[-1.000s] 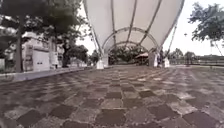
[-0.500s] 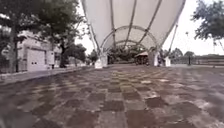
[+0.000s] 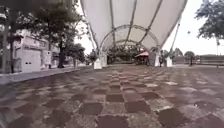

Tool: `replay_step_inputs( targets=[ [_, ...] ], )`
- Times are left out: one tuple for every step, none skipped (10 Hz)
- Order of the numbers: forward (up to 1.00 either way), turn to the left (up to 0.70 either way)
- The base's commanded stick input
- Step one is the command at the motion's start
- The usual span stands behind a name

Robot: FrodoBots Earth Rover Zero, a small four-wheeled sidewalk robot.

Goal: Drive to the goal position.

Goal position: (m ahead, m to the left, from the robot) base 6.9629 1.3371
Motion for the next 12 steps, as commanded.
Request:
replay_step_inputs(
  targets=[
    [1.00,0.00],
    [1.00,0.00],
    [1.00,0.24],
    [1.00,0.37],
    [1.00,0.37],
    [1.00,0.31],
    [1.00,0.21],
    [1.00,0.10],
    [1.00,0.00],
    [1.00,0.00],
    [1.00,0.00],
    [1.00,0.00]
  ],
)
